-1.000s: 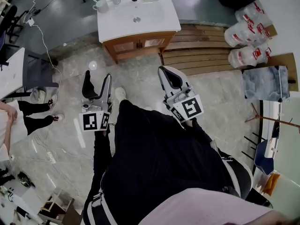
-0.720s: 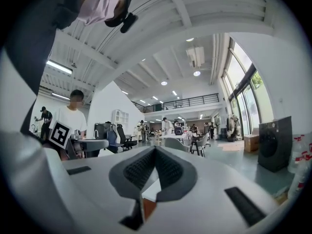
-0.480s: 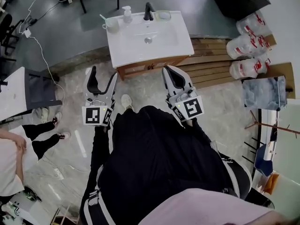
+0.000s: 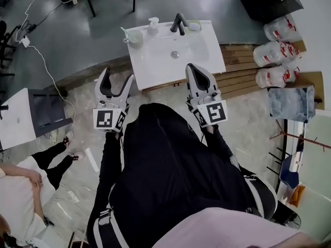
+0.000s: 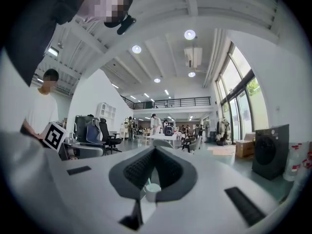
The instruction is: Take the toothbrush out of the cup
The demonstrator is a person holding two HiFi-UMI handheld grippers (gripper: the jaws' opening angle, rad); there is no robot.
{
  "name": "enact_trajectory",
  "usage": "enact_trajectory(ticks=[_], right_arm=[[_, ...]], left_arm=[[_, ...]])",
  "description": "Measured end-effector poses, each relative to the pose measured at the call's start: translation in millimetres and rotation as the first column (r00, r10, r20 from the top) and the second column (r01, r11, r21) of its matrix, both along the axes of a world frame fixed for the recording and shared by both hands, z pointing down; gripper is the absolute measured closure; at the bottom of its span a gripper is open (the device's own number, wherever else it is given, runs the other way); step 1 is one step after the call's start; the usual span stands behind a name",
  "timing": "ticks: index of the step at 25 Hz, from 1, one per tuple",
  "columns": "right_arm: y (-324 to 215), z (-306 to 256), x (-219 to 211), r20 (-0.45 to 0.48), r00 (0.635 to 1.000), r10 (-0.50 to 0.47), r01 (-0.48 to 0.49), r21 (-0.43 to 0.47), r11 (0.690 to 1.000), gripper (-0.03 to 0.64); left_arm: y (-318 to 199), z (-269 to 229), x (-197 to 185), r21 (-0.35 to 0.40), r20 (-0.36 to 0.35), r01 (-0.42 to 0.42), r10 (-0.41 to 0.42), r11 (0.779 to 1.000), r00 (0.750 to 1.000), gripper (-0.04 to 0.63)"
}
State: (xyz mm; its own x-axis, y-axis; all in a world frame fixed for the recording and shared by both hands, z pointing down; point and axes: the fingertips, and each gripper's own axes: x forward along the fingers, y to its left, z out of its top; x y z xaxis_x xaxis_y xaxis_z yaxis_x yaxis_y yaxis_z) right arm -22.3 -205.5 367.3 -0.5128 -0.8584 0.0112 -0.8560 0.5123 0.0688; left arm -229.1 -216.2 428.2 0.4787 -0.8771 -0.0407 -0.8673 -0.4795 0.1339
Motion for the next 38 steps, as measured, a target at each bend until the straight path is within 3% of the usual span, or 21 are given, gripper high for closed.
enact_trajectory(ticks=[4, 12, 16, 25, 30, 32, 38], right_arm=[[-34, 13, -7, -0.026, 0.999, -0.023, 0.023, -0.019, 1.0, 0.615], [-103, 60, -29, -0.041, 0.99, -0.133, 0.13, -0.067, 0.989, 0.615], [-138, 75, -29, -0.043, 0.986, -0.163, 0.16, -0.075, 0.984, 0.615], [-176, 125, -18, -0.046, 0.98, -0.195, 0.187, -0.149, 0.971, 0.615], [-183, 141, -8, -0.042, 0.98, -0.193, 0.182, -0.179, 0.967, 0.615], [-183, 143, -4, -0.043, 0.981, -0.189, 0.178, -0.184, 0.967, 0.615], [-185, 148, 8, -0.047, 0.983, -0.176, 0.164, -0.191, 0.968, 0.615]], left_arm=[[-46, 25, -6, -0.039, -0.013, 0.008, -0.008, 0.999, 1.0, 0.264], [-132, 85, 0, -0.083, 0.029, -0.01, 0.013, 0.997, 0.999, 0.264], [-177, 127, 3, -0.142, 0.03, 0.006, -0.002, 0.99, 1.0, 0.264], [-258, 232, 0, -0.336, -0.055, 0.028, -0.05, 0.941, 0.997, 0.264], [-279, 257, 3, -0.392, -0.108, 0.016, -0.064, 0.92, 0.992, 0.264], [-282, 258, 7, -0.39, -0.101, 0.009, -0.052, 0.921, 0.993, 0.279], [-282, 255, 11, -0.361, -0.042, 0.016, -0.033, 0.932, 0.999, 0.466]])
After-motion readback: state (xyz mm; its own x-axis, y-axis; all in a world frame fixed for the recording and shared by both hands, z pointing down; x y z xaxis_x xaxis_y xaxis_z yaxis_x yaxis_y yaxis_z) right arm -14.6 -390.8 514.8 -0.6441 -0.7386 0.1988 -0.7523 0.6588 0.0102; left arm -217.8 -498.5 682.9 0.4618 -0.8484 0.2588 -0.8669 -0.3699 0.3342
